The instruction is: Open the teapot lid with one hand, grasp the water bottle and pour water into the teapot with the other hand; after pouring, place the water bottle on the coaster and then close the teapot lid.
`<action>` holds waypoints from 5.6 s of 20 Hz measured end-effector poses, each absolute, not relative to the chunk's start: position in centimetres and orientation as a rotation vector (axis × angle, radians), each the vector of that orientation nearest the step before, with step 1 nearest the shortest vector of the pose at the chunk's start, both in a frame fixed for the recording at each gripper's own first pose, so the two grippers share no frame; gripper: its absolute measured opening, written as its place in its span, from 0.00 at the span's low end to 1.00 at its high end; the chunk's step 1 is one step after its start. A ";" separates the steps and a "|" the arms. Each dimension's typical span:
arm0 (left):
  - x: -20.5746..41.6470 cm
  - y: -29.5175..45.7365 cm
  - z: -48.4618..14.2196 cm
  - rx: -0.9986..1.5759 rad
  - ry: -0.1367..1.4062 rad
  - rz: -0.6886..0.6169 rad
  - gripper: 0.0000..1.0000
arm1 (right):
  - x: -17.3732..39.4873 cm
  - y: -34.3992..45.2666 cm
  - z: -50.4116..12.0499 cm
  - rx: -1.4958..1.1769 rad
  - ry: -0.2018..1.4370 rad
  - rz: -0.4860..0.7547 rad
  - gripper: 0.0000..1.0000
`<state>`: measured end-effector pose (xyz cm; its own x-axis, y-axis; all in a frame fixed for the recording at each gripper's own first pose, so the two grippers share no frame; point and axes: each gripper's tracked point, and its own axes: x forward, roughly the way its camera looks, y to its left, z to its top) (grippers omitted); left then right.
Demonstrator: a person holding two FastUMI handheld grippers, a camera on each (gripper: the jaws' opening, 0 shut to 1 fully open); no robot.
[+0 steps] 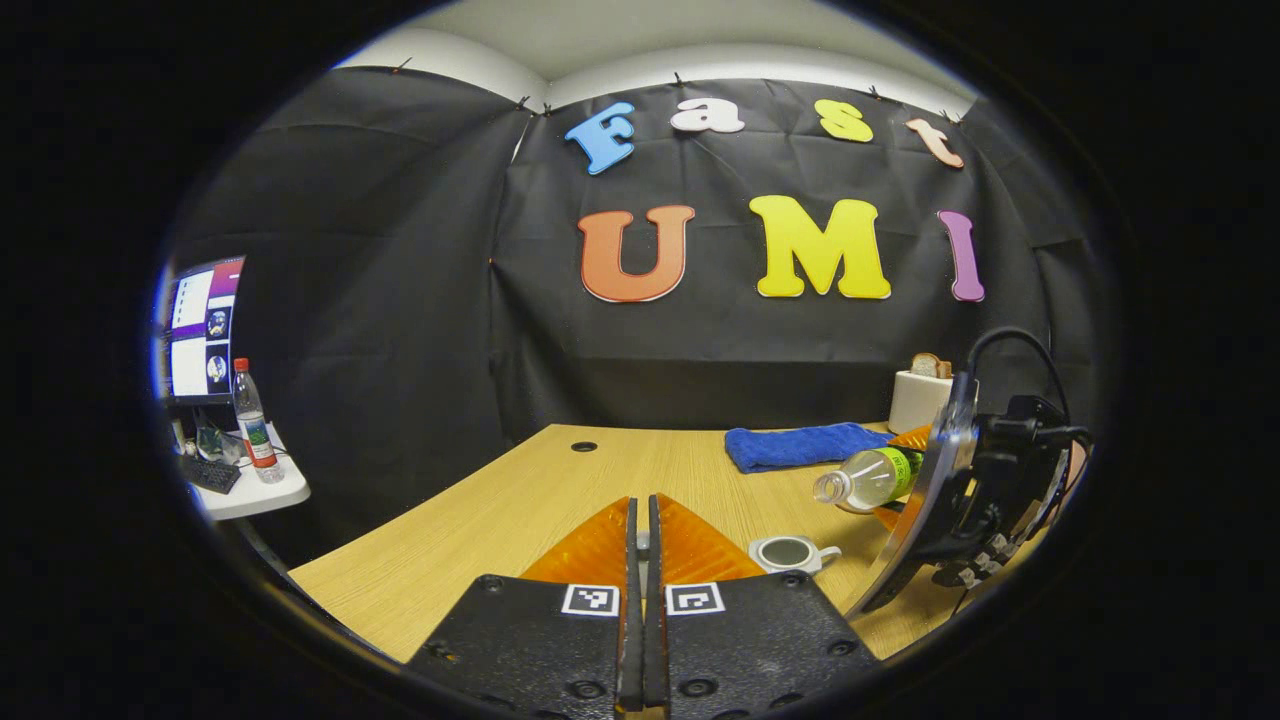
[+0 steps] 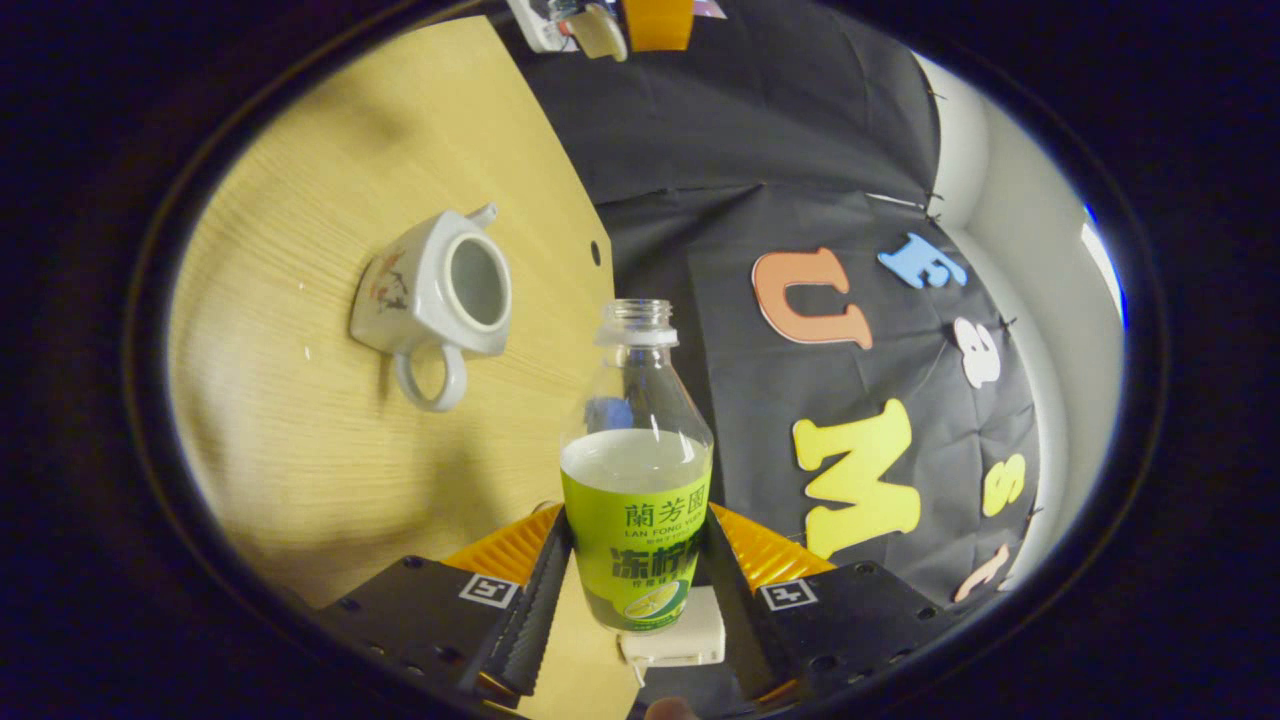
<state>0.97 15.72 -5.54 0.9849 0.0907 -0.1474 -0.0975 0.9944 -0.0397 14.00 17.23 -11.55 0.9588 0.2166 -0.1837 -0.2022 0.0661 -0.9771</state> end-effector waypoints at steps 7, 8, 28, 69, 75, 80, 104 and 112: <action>0.5 16.5 -4.9 -0.046 0.135 0.103 0.03 | 13.8 18.1 -11.2 -1.658 -0.105 0.326 0.72; 0.5 16.5 -4.7 -0.046 0.132 0.103 0.03 | 13.9 18.1 -10.9 -1.685 -0.115 0.325 0.74; 0.4 17.3 -4.9 -0.079 0.133 0.105 0.03 | 14.0 19.1 -8.5 -1.988 -0.263 0.309 0.72; 0.3 17.4 -4.6 -0.064 0.121 0.118 0.03 | 13.1 18.6 -10.6 -1.338 0.000 0.495 0.72; 0.6 16.0 -4.6 -0.063 0.122 0.093 0.03 | 13.7 16.3 -7.3 -0.753 0.105 0.455 0.75; 0.8 14.7 -4.5 -0.065 0.122 0.064 0.03 | 16.9 13.0 -5.4 -0.263 0.188 0.390 0.72; 1.1 14.6 -5.4 -0.091 0.133 0.066 0.03 | 24.7 12.5 -13.3 -0.019 0.328 0.301 0.88; 2.4 9.1 -5.6 -0.061 0.111 -0.023 0.04 | 14.7 5.9 -8.2 0.052 0.204 0.226 0.97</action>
<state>2.45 9.07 -5.57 0.9936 -0.0260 -0.1098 0.0193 0.9979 -0.0621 14.66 5.90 -8.17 0.9541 0.2275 -0.1949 -0.2169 0.9734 0.0744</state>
